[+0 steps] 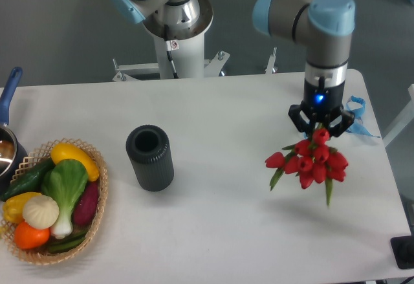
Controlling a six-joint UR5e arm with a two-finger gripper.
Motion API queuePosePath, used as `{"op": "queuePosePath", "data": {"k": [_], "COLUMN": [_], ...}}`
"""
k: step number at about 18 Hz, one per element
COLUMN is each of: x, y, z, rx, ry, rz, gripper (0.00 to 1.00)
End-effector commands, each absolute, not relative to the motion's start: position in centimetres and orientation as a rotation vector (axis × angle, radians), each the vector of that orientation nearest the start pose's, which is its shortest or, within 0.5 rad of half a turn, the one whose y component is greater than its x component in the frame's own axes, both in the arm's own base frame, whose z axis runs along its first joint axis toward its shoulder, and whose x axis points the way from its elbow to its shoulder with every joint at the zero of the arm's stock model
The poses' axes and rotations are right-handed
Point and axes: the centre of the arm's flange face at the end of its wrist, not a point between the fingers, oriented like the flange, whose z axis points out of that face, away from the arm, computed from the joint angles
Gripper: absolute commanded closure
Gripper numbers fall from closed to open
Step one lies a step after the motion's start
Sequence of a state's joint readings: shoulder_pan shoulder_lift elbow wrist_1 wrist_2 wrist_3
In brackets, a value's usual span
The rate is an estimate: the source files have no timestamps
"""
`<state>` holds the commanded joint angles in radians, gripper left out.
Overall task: Place the flowers on the table
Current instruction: 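Lower the held red tulips toward the table with the gripper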
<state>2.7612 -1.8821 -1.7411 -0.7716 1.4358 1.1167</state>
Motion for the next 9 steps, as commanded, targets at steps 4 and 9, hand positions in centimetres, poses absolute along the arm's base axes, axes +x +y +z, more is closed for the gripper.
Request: {"op": "queuePosePath", "data": {"k": [4,9], "x": [-50.2,-48.1], "y": [37.0,39.3], "z": [31.5,29.5], "rx": [-2.877,-2.900], "ry": [-0.052,-0.009], "rz": [0.319,0.250], "gripper": [1.00,1.00]}}
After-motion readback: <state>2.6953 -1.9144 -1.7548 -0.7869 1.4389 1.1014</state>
